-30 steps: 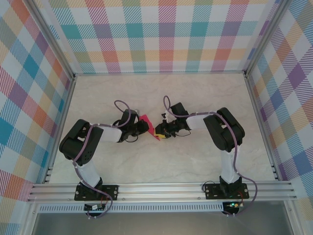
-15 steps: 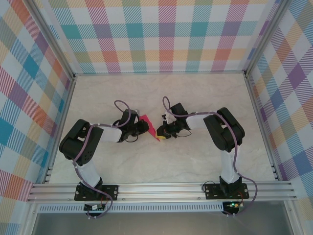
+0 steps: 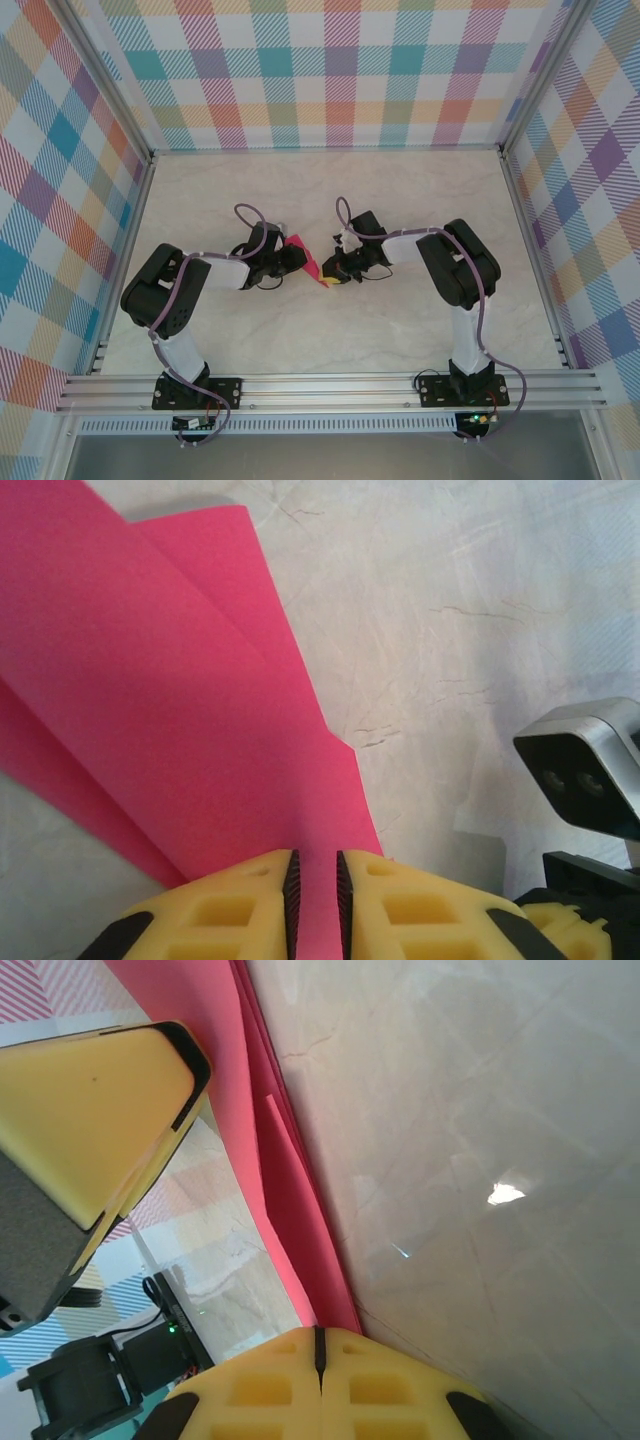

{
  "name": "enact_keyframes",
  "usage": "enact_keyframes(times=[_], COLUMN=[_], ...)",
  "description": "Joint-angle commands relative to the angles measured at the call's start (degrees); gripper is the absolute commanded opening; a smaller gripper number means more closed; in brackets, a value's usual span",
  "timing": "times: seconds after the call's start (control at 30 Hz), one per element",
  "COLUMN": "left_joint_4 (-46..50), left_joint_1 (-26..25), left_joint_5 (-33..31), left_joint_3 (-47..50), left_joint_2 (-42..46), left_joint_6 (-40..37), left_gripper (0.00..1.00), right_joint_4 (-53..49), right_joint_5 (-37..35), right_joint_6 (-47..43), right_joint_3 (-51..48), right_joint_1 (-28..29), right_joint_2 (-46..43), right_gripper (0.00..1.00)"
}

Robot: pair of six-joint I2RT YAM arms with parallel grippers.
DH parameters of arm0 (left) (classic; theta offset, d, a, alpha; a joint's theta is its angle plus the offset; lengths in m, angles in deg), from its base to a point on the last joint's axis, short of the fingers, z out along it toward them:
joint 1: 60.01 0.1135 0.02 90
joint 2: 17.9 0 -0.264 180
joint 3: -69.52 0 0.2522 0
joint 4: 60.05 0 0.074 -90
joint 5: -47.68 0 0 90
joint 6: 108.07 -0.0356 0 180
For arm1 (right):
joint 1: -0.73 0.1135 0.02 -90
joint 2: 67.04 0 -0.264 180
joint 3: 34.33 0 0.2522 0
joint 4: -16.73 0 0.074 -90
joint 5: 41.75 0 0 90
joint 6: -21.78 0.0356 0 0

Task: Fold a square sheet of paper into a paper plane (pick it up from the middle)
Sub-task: Fold the wing for the fifth time at the center of the table.

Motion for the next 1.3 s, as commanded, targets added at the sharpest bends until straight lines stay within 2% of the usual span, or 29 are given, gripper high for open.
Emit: enact_keyframes(times=[0.0, 0.37, 0.63, 1.27], left_joint_4=[-1.44, -9.74, -10.90, 11.64], left_joint_1=[-0.33, -0.28, -0.59, -2.15], left_joint_5=[3.03, 6.64, 7.73, -2.56], left_joint_3=[0.15, 4.31, 4.83, -3.82], left_joint_2=[1.78, 1.90, 1.59, -4.16], left_joint_6=[0.45, 1.09, 0.50, -0.79], left_gripper=[0.24, 0.29, 0.32, 0.15], right_joint_4=[0.33, 3.19, 2.99, -0.13], right_joint_5=[1.64, 5.29, 5.77, 4.84], right_joint_6=[2.72, 7.87, 9.10, 8.04], right_joint_3=[-1.54, -2.10, -1.76, -0.31], right_joint_1=[-1.21, -2.96, -3.35, -3.29], right_joint_2=[2.63, 4.61, 5.98, 5.62], right_gripper=[0.00, 0.00, 0.00, 0.00])
